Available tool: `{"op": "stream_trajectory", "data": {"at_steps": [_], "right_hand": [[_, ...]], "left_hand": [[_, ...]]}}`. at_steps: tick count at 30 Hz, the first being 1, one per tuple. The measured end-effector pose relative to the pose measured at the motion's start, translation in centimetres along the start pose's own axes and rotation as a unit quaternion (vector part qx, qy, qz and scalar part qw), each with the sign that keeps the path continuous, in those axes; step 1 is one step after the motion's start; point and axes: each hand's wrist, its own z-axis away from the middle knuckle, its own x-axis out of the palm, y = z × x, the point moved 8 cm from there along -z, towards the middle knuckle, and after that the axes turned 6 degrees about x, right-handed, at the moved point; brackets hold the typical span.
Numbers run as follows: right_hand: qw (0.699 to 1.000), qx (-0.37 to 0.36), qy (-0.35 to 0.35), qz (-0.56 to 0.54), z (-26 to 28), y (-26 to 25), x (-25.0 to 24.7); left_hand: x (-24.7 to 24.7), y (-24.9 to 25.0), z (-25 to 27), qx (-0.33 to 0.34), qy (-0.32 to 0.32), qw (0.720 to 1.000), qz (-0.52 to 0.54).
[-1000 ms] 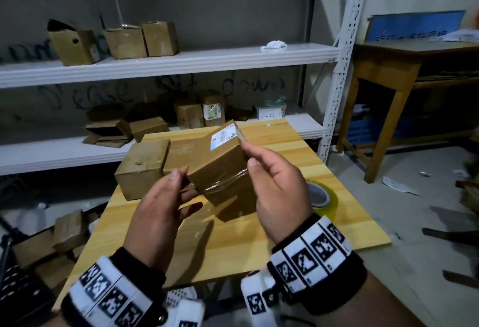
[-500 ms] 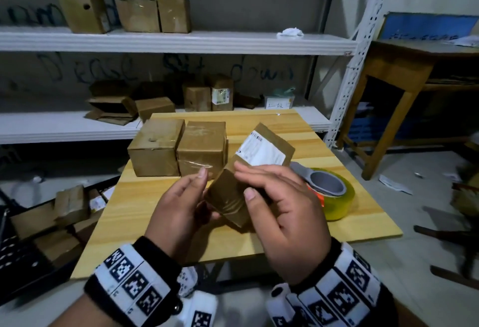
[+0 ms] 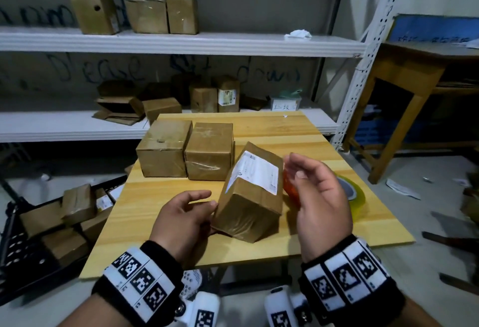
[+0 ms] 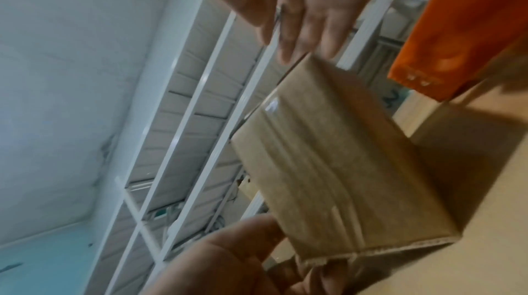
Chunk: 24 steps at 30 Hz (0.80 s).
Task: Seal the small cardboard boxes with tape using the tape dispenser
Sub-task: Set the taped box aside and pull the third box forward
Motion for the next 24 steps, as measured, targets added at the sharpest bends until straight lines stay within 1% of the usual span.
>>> {"op": "stream_trajectory", "data": {"at_steps": [2,3,5,11,13,17,21,24], "right_hand": [[0.998,0.013,0.051,0.021,-0.3,0.7,-0.9],[0.998,0.021,0.06,0.016,-0.4,0.9,-1.1],[0.997,0.038,0.064,0.007,-0.6,1.6,-1.1],[0.992,0.108,0.038,0.044,-0.7,4.6,-0.4],[0.991,0.127,0.026,0.044,-0.5,5.1,-0.1],[0.987,0.131,0.018,0.093,-0.2,5.2,0.1],[0.983,0.155,-0.013,0.094,-0.5,5.5,0.5],[0.983,0.167,-0.031,0.077,-0.4,5.7,0.9]], "left_hand": [[0.1,0.4,-0.1,0.027,0.001,0.999,-0.017],[0.4,0.8,0.0,0.043,-0.002,0.999,-0.022],[1.2,1.5,0.5,0.073,-0.014,0.997,-0.024],[2.8,1.6,1.4,0.067,-0.07,0.995,0.0],[2.9,1.4,1.4,0.066,-0.06,0.996,-0.005],[1.7,0.9,0.5,0.044,-0.022,0.999,0.021],[0.7,0.7,0.2,0.033,0.019,0.998,0.048],[0.9,0.8,0.2,0.027,0.006,0.998,0.062]]}}
